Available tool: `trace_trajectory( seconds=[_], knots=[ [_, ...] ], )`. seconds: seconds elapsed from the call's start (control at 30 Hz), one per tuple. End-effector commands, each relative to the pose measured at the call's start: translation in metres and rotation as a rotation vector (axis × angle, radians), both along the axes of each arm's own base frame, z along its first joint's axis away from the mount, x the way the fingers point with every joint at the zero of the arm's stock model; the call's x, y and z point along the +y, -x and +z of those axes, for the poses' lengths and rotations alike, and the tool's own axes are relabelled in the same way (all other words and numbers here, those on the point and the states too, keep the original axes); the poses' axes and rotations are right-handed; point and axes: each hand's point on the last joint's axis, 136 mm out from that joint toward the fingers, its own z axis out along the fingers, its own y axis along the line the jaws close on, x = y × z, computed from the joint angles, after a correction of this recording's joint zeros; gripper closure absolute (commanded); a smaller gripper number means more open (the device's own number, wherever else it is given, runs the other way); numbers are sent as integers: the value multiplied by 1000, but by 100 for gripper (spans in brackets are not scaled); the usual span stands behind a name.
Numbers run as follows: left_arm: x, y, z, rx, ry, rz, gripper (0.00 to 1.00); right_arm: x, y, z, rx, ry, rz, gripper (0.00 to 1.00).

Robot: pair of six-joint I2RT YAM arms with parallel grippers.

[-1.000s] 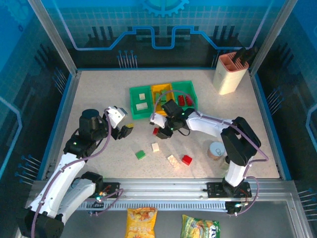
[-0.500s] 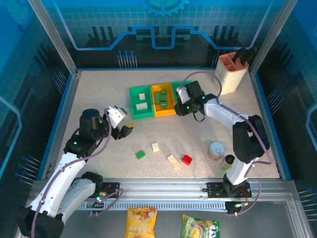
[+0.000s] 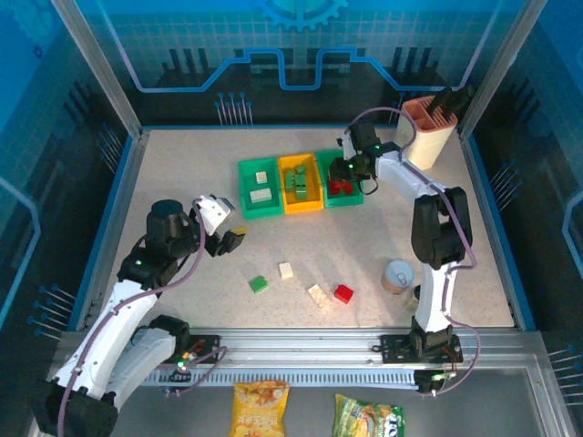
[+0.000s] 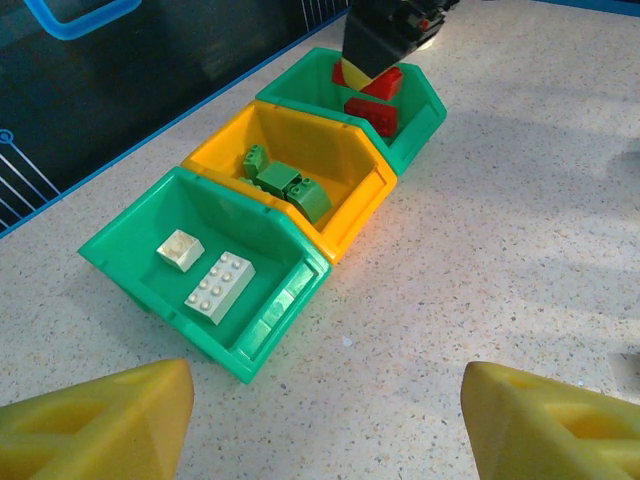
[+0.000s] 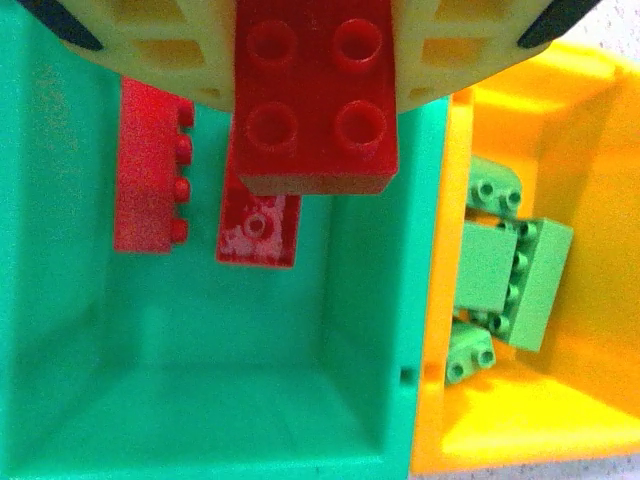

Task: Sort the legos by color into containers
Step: Place the lego in the container.

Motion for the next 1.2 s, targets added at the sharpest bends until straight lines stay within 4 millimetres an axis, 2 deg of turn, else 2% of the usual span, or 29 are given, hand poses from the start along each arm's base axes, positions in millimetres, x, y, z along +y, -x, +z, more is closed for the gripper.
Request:
trace_trajectory(
  seconds=[0.0, 0.07, 0.27, 0.33, 0.37, 0.43, 0.63, 0.87, 1.1, 1.13, 1.17],
  knots=[
    [-3, 0, 4, -4, 3, -10, 28, 2, -14, -4, 41, -25, -37, 69],
    [-2, 1, 4, -2, 2, -9, 28, 4, -24, -6, 44, -18, -43, 69],
    [-2, 0, 3, -1, -1, -5, 28, -9, -47, -20, 66, 100, -131, 68],
    [-1, 0, 3, -1, -4, -3, 28, -10, -51, -21, 61, 117, -135, 67],
    [-1, 0, 4, -3, -5, -1, 28, -10, -53, -33, 79, 129, -139, 67],
    [0, 1, 4, -5, -6, 1, 28, -11, -56, -38, 85, 138, -145, 66],
    [0, 1, 4, -8, -7, 0, 28, -7, -59, -45, 94, 165, -150, 60],
    [-1, 1, 6, -11, 0, -1, 28, -8, -58, -28, 61, 196, -155, 53],
    [-1, 1, 6, -10, 3, -3, 28, -8, -50, -3, 23, 230, -143, 51],
    [-1, 1, 7, -11, 3, -3, 28, -8, -48, -6, 30, 237, -141, 52],
    [-1, 1, 7, -10, 3, -3, 28, -7, -46, 6, 11, 233, -139, 51]
  ],
)
